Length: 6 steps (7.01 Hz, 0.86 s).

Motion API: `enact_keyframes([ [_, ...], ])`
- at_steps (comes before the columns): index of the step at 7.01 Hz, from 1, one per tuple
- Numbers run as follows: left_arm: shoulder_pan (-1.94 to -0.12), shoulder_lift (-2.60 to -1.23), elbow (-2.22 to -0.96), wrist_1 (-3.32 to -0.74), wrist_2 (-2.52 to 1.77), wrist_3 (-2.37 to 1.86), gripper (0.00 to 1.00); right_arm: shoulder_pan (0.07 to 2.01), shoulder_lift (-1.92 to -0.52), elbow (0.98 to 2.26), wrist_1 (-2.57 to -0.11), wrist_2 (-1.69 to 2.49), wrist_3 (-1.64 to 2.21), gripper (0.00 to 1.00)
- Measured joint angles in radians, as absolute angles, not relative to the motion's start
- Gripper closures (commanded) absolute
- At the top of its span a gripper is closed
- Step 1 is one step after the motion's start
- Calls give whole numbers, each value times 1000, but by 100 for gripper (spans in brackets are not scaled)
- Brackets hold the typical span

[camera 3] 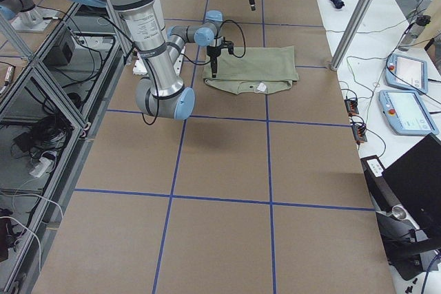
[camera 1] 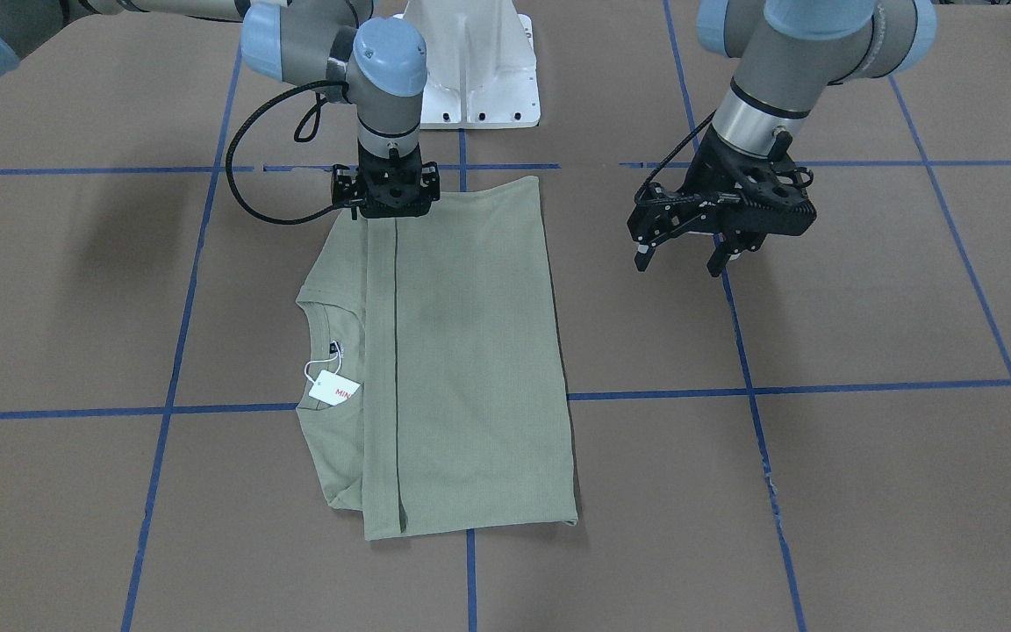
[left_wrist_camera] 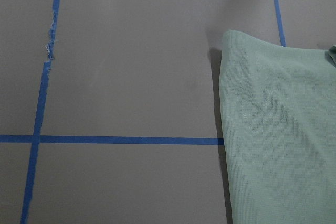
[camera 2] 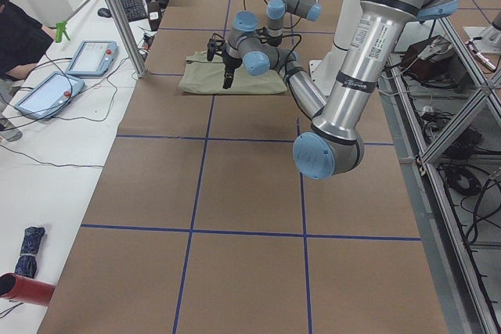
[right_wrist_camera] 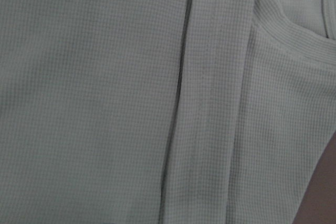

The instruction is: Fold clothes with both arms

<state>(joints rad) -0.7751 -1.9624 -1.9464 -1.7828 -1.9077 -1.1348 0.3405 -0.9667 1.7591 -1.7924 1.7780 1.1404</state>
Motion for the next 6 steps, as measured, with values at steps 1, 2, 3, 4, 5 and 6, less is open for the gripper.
enact_keyframes([
  [1,-773,-1963,-1944,-1783,-1908,-1136,0,343,-969,1758,-1805,1778,1124,0],
  [2,-770,-1963,-1941,-1785,-1908,-1137,0,350,-972,1757,-1817,1778,1108,0],
  [3,-765,-1963,-1937,-1788,-1908,-1139,0,358,-979,1757,-1821,1778,1095,0],
  [4,-756,-1963,-1934,-1792,-1908,-1142,0,363,-988,1756,-1823,1776,1083,0],
  [5,-749,-1963,-1932,-1794,-1907,-1143,0,366,-991,1756,-1823,1774,1074,0],
  [6,-746,-1963,-1932,-1794,-1907,-1143,0,368,-992,1755,-1822,1774,1069,0],
])
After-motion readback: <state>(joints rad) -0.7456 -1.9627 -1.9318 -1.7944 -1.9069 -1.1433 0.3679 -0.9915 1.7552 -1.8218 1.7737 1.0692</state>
